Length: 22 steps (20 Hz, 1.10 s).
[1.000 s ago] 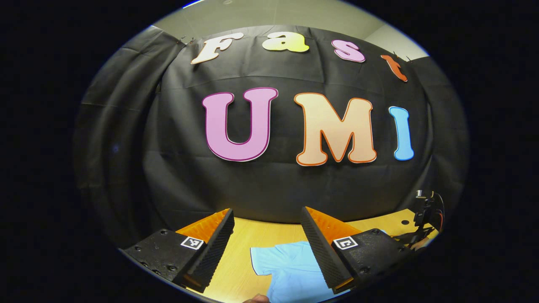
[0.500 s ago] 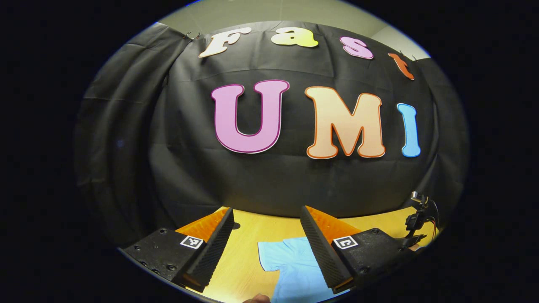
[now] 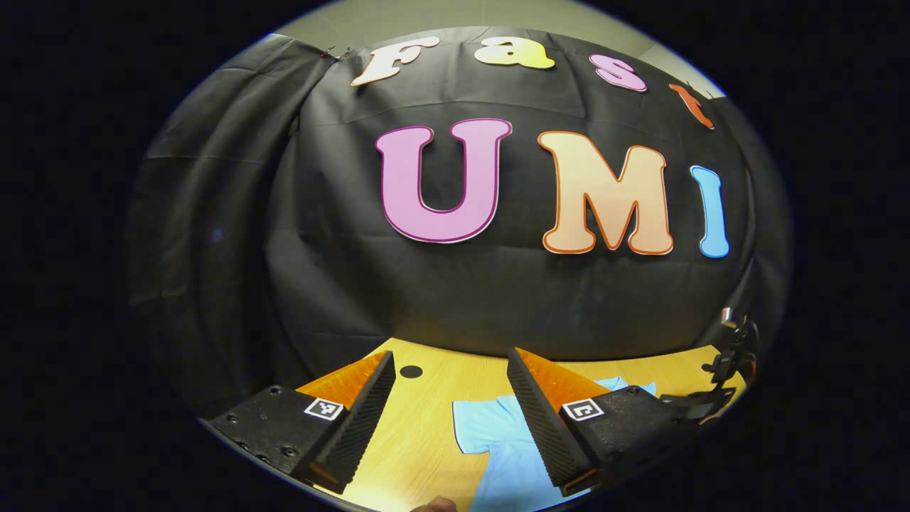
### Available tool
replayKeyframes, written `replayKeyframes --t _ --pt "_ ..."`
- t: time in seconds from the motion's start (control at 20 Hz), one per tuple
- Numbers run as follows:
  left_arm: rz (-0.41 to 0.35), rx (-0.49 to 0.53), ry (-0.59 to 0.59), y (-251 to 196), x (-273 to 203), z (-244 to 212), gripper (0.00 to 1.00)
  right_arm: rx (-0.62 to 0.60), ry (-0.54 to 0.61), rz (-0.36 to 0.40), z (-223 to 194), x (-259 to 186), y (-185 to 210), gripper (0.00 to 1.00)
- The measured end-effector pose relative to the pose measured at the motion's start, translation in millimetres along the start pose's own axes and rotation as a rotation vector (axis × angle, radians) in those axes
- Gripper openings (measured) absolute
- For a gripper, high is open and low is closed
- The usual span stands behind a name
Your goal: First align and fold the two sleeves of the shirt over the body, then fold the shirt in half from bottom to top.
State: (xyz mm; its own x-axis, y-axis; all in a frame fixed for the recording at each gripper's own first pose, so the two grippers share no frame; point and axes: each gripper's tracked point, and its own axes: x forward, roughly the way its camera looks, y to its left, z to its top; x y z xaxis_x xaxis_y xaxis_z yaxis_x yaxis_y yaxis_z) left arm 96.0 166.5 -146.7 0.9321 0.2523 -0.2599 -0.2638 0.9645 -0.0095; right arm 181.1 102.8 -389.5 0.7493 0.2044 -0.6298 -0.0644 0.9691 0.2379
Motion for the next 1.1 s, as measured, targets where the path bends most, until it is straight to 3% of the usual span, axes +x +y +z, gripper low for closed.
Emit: replayKeyframes --t 0.4,0.65,1.1 --pt "-0.069 -0.005 0.056 -33.1 52.3 -38.9 0.95 -0.065 -0.152 -0.011 52.5 -86.4 -15.5 0.98" --pt "-0.071 -0.009 0.160 -39.0 91.0 -92.2 0.95 -0.103 -0.161 -0.075 47.9 -116.6 -46.0 0.98" --pt "-0.014 0.002 0.360 -31.8 139.5 -193.3 0.95 -0.117 -0.104 -0.147 22.8 -129.7 -79.4 0.98"
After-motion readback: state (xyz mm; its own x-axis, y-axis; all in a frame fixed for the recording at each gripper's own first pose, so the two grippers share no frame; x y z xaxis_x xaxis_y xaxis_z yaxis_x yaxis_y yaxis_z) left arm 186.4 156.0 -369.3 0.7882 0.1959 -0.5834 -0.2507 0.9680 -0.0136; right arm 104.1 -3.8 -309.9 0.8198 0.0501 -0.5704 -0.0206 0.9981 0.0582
